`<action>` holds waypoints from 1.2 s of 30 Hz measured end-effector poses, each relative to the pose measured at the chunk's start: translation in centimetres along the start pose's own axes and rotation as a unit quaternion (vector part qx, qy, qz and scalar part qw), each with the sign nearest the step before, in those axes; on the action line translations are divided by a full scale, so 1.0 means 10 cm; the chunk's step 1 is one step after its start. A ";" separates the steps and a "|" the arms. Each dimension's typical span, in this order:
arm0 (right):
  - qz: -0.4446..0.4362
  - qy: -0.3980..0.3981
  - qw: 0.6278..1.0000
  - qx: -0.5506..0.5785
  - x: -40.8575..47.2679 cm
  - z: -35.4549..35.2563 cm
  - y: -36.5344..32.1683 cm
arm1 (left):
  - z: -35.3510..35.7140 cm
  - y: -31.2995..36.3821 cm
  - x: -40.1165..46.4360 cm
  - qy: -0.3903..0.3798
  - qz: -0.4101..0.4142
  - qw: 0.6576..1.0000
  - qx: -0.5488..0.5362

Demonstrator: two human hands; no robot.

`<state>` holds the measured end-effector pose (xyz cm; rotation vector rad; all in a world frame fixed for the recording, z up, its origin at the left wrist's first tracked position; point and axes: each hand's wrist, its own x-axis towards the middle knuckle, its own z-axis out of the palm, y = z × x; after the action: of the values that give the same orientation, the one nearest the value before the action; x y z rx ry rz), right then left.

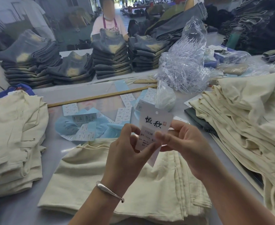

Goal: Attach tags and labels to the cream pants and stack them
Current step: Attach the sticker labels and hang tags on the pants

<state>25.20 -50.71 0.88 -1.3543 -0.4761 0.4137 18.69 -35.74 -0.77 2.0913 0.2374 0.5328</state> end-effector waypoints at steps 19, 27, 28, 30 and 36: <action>0.038 0.064 0.996 0.047 0.05 -0.03 0.12 | -0.05 -0.16 0.05 -0.024 0.031 0.999 -0.028; 0.039 0.125 0.989 0.074 0.03 0.00 0.33 | 0.16 -0.24 -0.03 -0.159 -0.120 0.932 -0.301; 0.042 0.145 0.985 0.082 0.03 0.01 0.36 | 0.18 -0.26 -0.03 -0.152 -0.128 0.932 -0.303; 0.045 0.177 0.979 0.089 0.04 0.04 0.40 | 0.22 -0.30 -0.04 -0.139 -0.141 0.933 -0.302; 0.105 0.176 0.975 0.086 0.03 0.10 0.60 | 0.42 -0.44 -0.05 -0.138 -0.171 0.936 -0.274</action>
<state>24.88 -48.68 -4.86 -1.2778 -0.0030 0.3683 20.36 -36.69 -6.57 1.5100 0.2493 0.0721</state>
